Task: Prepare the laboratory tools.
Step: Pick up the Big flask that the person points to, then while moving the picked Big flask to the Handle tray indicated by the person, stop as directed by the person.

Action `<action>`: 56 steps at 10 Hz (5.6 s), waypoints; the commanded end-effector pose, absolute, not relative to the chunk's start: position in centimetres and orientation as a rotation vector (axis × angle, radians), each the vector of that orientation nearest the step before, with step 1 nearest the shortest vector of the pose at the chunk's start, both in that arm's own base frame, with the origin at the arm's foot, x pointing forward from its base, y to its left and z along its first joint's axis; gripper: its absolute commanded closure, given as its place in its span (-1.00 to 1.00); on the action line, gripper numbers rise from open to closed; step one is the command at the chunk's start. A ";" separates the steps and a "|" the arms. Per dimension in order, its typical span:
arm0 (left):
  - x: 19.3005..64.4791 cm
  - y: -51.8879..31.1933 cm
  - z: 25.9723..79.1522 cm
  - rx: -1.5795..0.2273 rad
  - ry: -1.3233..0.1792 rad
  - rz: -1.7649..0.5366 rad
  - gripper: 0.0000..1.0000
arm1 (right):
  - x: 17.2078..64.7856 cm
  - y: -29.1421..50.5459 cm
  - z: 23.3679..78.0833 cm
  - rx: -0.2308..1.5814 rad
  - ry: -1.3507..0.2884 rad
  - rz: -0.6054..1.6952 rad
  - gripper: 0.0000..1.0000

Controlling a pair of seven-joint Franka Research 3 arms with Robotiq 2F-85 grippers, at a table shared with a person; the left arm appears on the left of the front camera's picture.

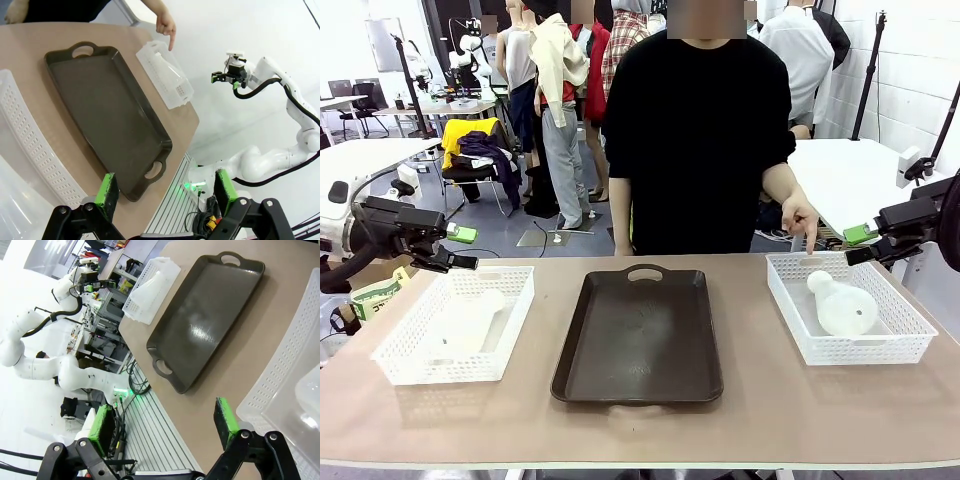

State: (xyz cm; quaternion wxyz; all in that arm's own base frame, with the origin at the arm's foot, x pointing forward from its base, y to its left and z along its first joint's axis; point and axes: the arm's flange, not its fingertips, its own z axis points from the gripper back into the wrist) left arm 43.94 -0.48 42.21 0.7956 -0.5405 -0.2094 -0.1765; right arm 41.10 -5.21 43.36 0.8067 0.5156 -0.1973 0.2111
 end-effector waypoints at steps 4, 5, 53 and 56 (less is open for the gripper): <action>43.9 -0.4 42.3 -1.171 -0.455 -0.384 -1.00 | 42.3 -5.5 47.0 0.934 -0.437 0.431 -1.00; 43.9 -0.4 42.3 -1.171 -0.455 -0.384 -1.00 | 43.5 -5.4 49.0 0.817 -0.432 0.415 -1.00; 43.9 -0.4 42.3 -1.171 -0.455 -0.384 -1.00 | 61.1 2.3 36.7 -0.032 -0.099 -0.060 1.00; 43.9 -0.4 42.3 -1.171 -0.455 -0.384 -1.00 | 58.5 1.7 43.8 -0.005 -0.157 -0.064 1.00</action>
